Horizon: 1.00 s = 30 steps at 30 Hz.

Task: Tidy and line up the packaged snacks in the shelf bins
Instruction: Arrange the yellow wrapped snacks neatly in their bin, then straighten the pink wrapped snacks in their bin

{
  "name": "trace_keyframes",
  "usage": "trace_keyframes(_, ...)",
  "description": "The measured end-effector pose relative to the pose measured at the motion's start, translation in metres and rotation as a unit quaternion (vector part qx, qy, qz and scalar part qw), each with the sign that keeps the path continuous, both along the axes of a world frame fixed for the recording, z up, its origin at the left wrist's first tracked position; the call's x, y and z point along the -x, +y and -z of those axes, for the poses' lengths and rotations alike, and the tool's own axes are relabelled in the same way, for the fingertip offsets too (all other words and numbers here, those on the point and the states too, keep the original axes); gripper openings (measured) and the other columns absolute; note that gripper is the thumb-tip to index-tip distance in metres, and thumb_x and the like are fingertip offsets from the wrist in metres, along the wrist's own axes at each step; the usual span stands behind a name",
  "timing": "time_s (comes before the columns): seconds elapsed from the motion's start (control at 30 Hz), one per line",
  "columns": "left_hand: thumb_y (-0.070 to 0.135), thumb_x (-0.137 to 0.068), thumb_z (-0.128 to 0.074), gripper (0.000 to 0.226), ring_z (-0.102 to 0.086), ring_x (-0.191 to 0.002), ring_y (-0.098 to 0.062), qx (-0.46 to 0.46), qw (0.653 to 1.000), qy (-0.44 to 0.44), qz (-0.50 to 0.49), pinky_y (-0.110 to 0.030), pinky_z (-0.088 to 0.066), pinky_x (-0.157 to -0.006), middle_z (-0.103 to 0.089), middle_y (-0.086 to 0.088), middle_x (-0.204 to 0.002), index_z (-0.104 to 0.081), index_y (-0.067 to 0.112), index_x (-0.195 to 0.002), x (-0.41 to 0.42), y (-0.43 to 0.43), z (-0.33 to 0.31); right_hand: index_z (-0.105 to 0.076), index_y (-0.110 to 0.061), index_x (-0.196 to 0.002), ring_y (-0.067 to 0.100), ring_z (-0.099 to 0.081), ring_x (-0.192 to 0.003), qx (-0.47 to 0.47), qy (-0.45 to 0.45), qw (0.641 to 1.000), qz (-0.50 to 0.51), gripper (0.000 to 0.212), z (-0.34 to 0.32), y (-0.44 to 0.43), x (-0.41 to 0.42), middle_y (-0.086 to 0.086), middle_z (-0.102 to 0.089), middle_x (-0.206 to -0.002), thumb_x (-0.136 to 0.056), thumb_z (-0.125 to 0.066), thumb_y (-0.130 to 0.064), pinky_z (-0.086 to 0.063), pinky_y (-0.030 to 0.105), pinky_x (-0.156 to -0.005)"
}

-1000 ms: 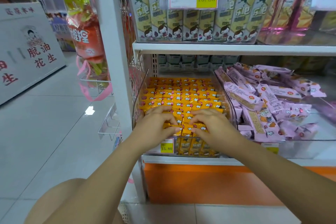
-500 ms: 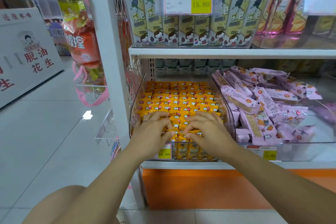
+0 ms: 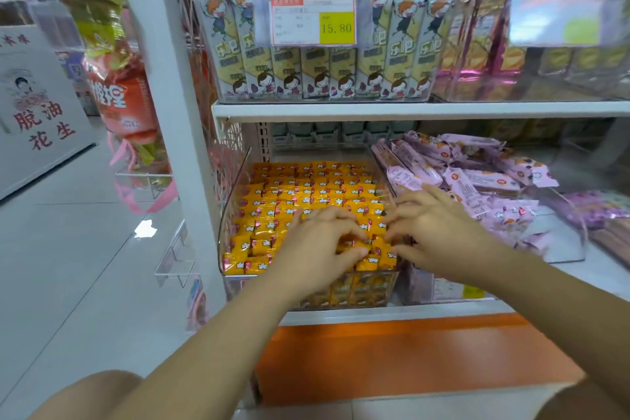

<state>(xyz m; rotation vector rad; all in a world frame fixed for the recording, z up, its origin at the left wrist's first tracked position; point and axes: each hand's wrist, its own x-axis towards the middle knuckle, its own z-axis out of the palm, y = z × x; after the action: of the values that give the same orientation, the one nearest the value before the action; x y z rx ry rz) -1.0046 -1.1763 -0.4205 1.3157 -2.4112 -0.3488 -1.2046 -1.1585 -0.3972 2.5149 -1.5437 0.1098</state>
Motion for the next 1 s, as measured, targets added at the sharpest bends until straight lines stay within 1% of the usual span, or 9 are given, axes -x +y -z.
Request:
trace_keyframes(0.1, 0.049, -0.089, -0.056, 0.025, -0.033, -0.131, -0.012, -0.006, 0.999, -0.05, 0.021, -0.051, -0.009, -0.116, -0.045, 0.015, -0.134, -0.062, 0.036, -0.108, 0.018, -0.006, 0.005, -0.073, -0.03, -0.1, 0.025, -0.037, -0.134, 0.012, 0.027, 1.0, -0.007, 0.02, 0.009, 0.0, -0.007, -0.012, -0.065, -0.115, -0.082, -0.067, -0.038, -0.007, 0.055, -0.113)
trace_keyframes(0.27, 0.043, -0.09, -0.057, 0.016, -0.039, -0.112, -0.01, 0.01, 0.997, -0.063, 0.037, -0.038, -0.03, -0.104, -0.047, 0.015, -0.098, -0.052, 0.028, -0.084, 0.019, -0.016, 0.011, -0.068, -0.031, -0.098, 0.017, -0.013, -0.142, -0.035, 0.044, 0.996, 0.069, 0.014, 0.01, -0.008, -0.016, -0.012, -0.059, -0.122, -0.089, -0.059, -0.035, 0.012, 0.05, -0.113)
trace_keyframes(0.33, 0.036, -0.093, -0.054, 0.017, -0.04, -0.102, -0.009, 0.025, 0.999, -0.032, 0.034, -0.036, -0.036, -0.098, -0.046, 0.012, -0.092, -0.048, 0.025, -0.082, 0.018, -0.016, 0.015, -0.063, -0.032, -0.087, 0.017, -0.014, -0.14, -0.028, 0.019, 0.997, 0.069, 0.004, 0.011, -0.01, -0.017, -0.011, -0.062, -0.114, -0.089, -0.059, -0.031, 0.009, 0.05, -0.114)
trace_keyframes(0.43, 0.028, -0.095, -0.052, 0.017, -0.047, -0.102, -0.013, 0.02, 0.999, 0.037, 0.004, -0.035, -0.04, -0.091, -0.056, 0.005, -0.096, -0.045, 0.022, -0.08, 0.017, -0.014, 0.027, -0.054, -0.032, -0.075, 0.018, -0.023, -0.138, 0.0, -0.046, 0.997, 0.058, 0.016, 0.019, -0.011, -0.014, -0.014, -0.066, -0.101, -0.087, -0.062, -0.027, 0.005, 0.052, -0.115)
trace_keyframes(0.6, 0.032, -0.095, -0.051, 0.017, -0.047, -0.107, -0.013, 0.018, 0.999, 0.039, -0.017, -0.029, -0.037, -0.09, -0.058, 0.006, -0.105, -0.047, 0.023, -0.082, 0.019, -0.015, 0.033, -0.067, -0.029, -0.057, 0.035, -0.061, -0.109, 0.114, -0.084, 0.99, -0.029, 0.025, 0.046, -0.013, -0.007, -0.017, -0.067, -0.064, -0.054, -0.091, -0.022, -0.029, 0.069, -0.096)
trace_keyframes(0.7, 0.04, -0.093, -0.053, 0.014, -0.045, -0.108, -0.01, 0.015, 1.0, -0.016, -0.01, -0.028, -0.03, -0.093, -0.055, 0.013, -0.111, -0.049, 0.03, -0.085, 0.02, -0.018, 0.024, -0.072, -0.032, -0.065, 0.034, -0.062, -0.11, 0.114, -0.079, 0.987, -0.079, 0.015, 0.042, -0.012, 0.0, -0.02, -0.069, -0.071, -0.062, -0.085, -0.028, -0.026, 0.066, -0.096)
trace_keyframes(0.77, 0.04, -0.09, -0.058, 0.012, -0.049, -0.104, -0.009, -0.007, 1.0, -0.005, -0.004, -0.033, -0.037, -0.094, -0.056, 0.015, -0.106, -0.054, 0.032, -0.082, 0.021, -0.019, 0.017, -0.074, -0.033, -0.079, 0.03, -0.06, -0.113, 0.119, -0.102, 0.984, -0.089, 0.006, 0.036, -0.008, 0.008, -0.019, -0.071, -0.083, -0.073, -0.075, -0.033, -0.024, 0.062, -0.1)
trace_keyframes(0.87, 0.039, -0.088, -0.06, 0.007, -0.051, -0.099, -0.007, -0.007, 0.998, 0.07, -0.002, -0.036, -0.045, -0.09, -0.056, 0.016, -0.103, -0.059, 0.033, -0.083, 0.029, -0.018, 0.005, -0.074, -0.026, -0.094, 0.02, -0.06, -0.107, 0.144, -0.217, 0.964, -0.057, 0.027, 0.021, -0.001, 0.025, -0.012, -0.071, -0.096, -0.085, -0.051, -0.038, -0.034, 0.05, -0.103)
trace_keyframes(1.0, 0.031, -0.089, -0.061, 0.002, -0.052, -0.099, -0.004, 0.054, 0.99, 0.121, 0.039, -0.031, -0.044, -0.091, -0.057, 0.015, -0.104, -0.06, 0.03, -0.091, 0.052, -0.02, -0.008, -0.073, -0.018, -0.098, 0.02, -0.062, -0.094, 0.181, -0.298, 0.936, 0.046, 0.017, 0.008, -0.003, 0.065, -0.003, -0.071, -0.096, -0.087, -0.061, -0.022, -0.043, 0.034, -0.089)
